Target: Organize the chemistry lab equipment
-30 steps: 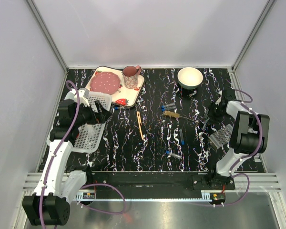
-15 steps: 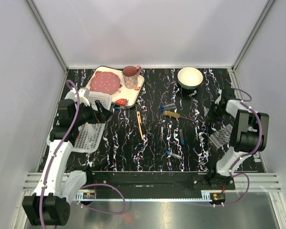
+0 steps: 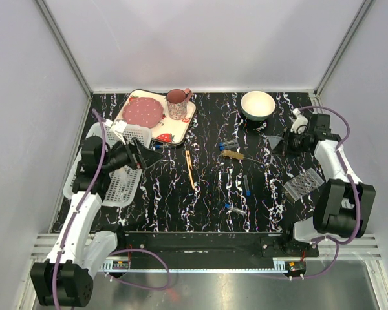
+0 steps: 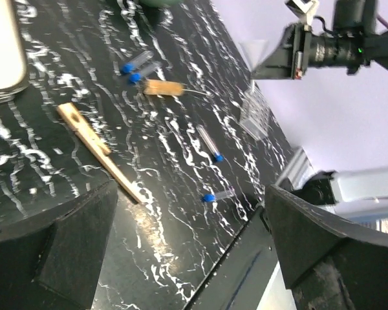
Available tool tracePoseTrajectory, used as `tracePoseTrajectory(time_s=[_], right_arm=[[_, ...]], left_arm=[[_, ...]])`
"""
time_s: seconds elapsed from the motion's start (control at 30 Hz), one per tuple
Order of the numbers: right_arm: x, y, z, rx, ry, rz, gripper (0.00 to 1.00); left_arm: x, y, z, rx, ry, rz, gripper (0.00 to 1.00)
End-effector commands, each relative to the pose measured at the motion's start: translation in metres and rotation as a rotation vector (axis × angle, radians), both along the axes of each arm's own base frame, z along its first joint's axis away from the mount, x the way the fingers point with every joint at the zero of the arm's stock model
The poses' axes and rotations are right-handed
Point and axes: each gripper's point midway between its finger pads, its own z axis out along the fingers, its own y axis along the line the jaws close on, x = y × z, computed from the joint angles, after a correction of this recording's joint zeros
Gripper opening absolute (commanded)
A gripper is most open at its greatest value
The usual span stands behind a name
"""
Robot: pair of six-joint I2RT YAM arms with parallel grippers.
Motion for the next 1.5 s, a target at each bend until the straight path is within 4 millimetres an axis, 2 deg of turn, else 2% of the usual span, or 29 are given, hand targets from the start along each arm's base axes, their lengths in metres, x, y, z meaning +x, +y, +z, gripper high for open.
tracePoseTrajectory(time_s=[0.0,0.07,0.13,0.17,0.2,0.27,0.37,0.43,0.47,0.5,0.53,0.57,0.6,0.67,0.8,0.87,1.0,1.13,1.33,1.37,1.4,1.47], right_arm=[[-0.037,0.055,0.049,0.223,-0.183,0.4,0.04],[-0.051,0.065,0.057,0.293,-0.184,0.46,0.04],[-0.058,0.074,0.068,0.334,-0.238,0.546,0.04],[-0.067,0.08,0.069,0.36,-0.215,0.571,0.04],[-0.07,0.085,0.073,0.364,-0.251,0.62,0.04],[-0.081,0.093,0.071,0.373,-0.248,0.684,0.04],[-0.098,0.111,0.071,0.378,-0.243,0.806,0.04],[-0.109,0.121,0.07,0.386,-0.241,0.873,0.03],[-0.111,0.121,0.071,0.387,-0.246,0.889,0.03],[-0.117,0.128,0.07,0.394,-0.241,0.926,0.03],[-0.121,0.133,0.07,0.397,-0.235,0.952,0.03],[-0.123,0.135,0.069,0.396,-0.234,0.966,0.03],[-0.126,0.138,0.068,0.397,-0.228,0.983,0.03],[-0.134,0.144,0.066,0.386,-0.22,1.03,0.03],[-0.145,0.152,0.061,0.362,-0.217,1.09,0.03],[-0.148,0.154,0.06,0.357,-0.221,1.112,0.03],[-0.15,0.156,0.062,0.362,-0.232,1.131,0.03],[-0.153,0.156,0.064,0.364,-0.239,1.139,0.03],[-0.154,0.157,0.065,0.365,-0.256,1.151,0.04],[-0.155,0.157,0.066,0.367,-0.255,1.152,0.04],[-0.155,0.157,0.066,0.368,-0.253,1.152,0.04],[-0.155,0.157,0.066,0.369,-0.256,1.154,0.04]], left_arm=[[-0.032,-0.036,0.054,-0.088,-0.224,-0.189,0.98],[-0.046,-0.055,0.056,-0.031,-0.34,-0.264,0.98],[-0.052,-0.066,0.057,0.021,-0.455,-0.274,0.98],[-0.065,-0.082,0.057,0.052,-0.55,-0.34,0.99],[-0.066,-0.088,0.058,0.066,-0.624,-0.335,0.99],[-0.084,-0.109,0.059,0.093,-0.786,-0.427,0.99],[-0.095,-0.136,0.057,0.164,-0.984,-0.536,0.99],[-0.086,-0.155,0.053,0.232,-0.993,-0.586,0.99],[-0.081,-0.17,0.04,0.279,-1.0,-0.634,0.99],[-0.077,-0.177,0.052,0.291,-1.022,-0.64,0.99],[-0.074,-0.184,0.052,0.301,-1.031,-0.658,0.99],[-0.071,-0.195,0.04,0.323,-1.026,-0.694,0.99],[-0.068,-0.201,0.048,0.32,-1.047,-0.701,0.99],[-0.061,-0.214,0.045,0.33,-1.048,-0.726,0.99],[-0.057,-0.229,0.036,0.335,-1.018,-0.782,0.96],[-0.055,-0.238,0.034,0.328,-0.992,-0.807,0.88],[-0.063,-0.248,0.023,0.302,-0.932,-0.894,0.75],[-0.07,-0.25,0.009,0.308,-0.877,-0.948,0.65],[-0.069,-0.251,0.002,0.333,-0.849,-0.959,0.54],[-0.068,-0.252,0.002,0.336,-0.845,-0.962,0.51],[-0.069,-0.252,0.002,0.336,-0.841,-0.967,0.42],[-0.071,-0.253,0.0,0.335,-0.826,-0.985,0.33]])
